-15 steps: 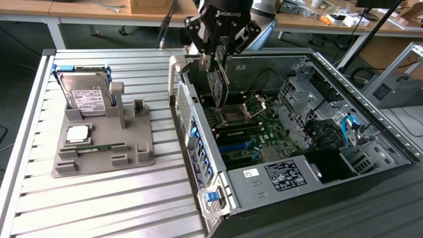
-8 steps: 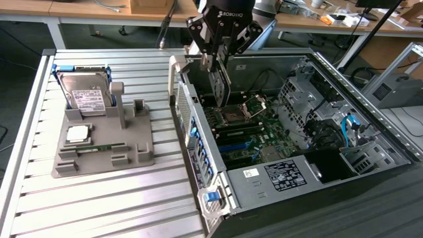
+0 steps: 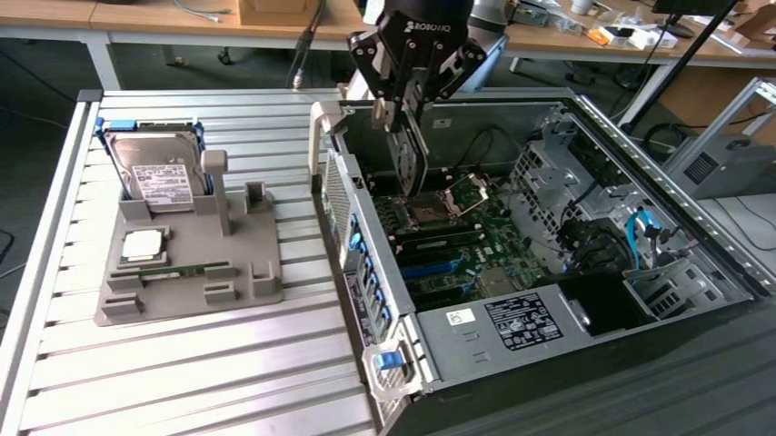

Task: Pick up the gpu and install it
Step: 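Pick up the gpu and move the gpu toward the slot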

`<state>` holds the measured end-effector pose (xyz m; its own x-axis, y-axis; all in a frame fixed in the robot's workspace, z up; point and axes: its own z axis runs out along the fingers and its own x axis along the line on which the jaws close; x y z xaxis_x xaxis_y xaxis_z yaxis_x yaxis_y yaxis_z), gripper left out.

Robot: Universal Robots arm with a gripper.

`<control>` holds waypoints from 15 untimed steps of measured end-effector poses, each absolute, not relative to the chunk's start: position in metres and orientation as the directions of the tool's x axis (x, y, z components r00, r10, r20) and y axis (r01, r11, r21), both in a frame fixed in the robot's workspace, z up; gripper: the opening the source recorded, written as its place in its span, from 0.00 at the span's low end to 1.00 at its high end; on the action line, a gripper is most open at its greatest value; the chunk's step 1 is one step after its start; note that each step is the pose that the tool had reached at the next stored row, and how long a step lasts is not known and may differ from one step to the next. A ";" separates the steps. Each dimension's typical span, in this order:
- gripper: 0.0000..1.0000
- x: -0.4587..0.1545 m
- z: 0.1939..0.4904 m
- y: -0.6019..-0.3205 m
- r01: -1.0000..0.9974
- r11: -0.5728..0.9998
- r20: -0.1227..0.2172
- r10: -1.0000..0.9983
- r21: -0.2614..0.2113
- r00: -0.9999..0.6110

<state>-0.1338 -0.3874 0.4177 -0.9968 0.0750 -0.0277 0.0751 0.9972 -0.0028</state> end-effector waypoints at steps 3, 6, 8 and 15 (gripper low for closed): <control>0.27 -0.132 0.418 -0.387 0.075 0.997 -0.028 0.075 -0.003 -0.997; 0.27 -0.130 0.417 -0.387 0.075 0.997 -0.028 0.075 -0.003 -0.997; 0.27 -0.129 0.417 -0.387 0.075 0.997 -0.028 0.075 -0.003 -0.997; 0.27 -0.127 0.417 -0.387 0.075 0.997 -0.028 0.075 -0.003 -0.997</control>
